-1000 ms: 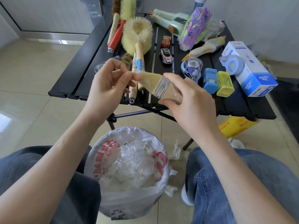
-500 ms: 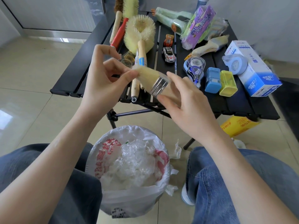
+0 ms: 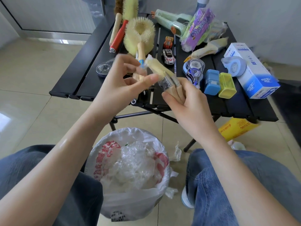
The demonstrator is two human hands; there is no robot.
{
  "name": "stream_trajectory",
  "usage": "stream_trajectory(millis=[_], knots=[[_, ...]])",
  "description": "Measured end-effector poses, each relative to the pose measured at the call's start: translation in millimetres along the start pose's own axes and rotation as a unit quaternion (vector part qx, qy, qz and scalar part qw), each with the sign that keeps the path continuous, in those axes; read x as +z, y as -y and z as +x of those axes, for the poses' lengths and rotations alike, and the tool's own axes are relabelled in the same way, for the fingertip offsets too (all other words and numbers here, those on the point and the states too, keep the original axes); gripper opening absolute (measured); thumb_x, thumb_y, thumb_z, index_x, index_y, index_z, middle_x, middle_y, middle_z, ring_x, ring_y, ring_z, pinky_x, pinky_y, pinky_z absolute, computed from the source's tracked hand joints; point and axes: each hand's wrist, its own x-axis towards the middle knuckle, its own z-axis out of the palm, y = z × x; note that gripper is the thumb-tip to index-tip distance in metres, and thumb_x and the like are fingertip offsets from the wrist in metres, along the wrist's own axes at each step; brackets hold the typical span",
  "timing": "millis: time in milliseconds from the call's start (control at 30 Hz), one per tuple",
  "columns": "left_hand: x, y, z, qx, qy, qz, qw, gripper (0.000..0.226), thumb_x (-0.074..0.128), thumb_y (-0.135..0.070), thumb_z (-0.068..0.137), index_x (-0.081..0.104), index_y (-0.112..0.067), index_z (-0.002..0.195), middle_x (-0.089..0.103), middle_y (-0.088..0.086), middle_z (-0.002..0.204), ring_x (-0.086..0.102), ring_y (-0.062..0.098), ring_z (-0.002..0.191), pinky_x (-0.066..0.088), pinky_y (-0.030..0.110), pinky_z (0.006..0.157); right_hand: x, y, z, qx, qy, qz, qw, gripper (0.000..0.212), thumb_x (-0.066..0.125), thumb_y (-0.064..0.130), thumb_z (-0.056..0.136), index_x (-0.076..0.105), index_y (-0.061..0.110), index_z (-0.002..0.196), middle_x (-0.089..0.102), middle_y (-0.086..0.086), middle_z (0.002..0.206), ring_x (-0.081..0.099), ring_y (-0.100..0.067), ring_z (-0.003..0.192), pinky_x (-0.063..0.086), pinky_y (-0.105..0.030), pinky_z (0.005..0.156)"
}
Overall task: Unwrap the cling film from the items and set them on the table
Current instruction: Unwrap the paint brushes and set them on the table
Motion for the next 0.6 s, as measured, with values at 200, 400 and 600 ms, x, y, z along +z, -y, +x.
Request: stream_trajectory(millis=[200,400,600], knots=[[-0.6,1.5,4.9,0.041,0.032,0.067,0.996,0.025,0.063,-0.035,0.089,0.07,-0.012,0.085,0.064,0.003,0.073,0.052,0.017,0.067,0.044,0.023,0.067,0.3,13.2,1.0,0.088,0.099,0.156,0.979,0.035,0.059,0.043,0.09,0.058,0.008,0.087,0.04,-0.006,0.066,0.041,-0.012,0.056,0.034,-0.025,0.054],[8.7,8.1,2.4,0.099,0.006,0.059,0.993,0.021,0.046,-0.02,0.101,0.059,-0.008,0.089,0.067,-0.002,0.077,0.064,0.009,0.073,0.05,0.027,0.07,0.3,19.7,2.8,0.15,0.109,0.262,0.947,0.058,0.038,0.047,0.099,0.055,-0.006,0.081,0.04,-0.012,0.074,0.037,-0.015,0.05,0.033,-0.021,0.044],[14.7,5.5,1.2,0.074,-0.017,-0.039,0.996,0.018,0.046,-0.018,0.101,0.051,-0.008,0.087,0.056,0.008,0.072,0.063,0.011,0.068,0.054,0.026,0.066,4.0,17.2,5.9,0.149,0.106,0.27,0.946,0.049,0.042,0.044,0.098,0.065,0.002,0.103,0.058,-0.012,0.086,0.062,-0.014,0.076,0.057,-0.035,0.058]])
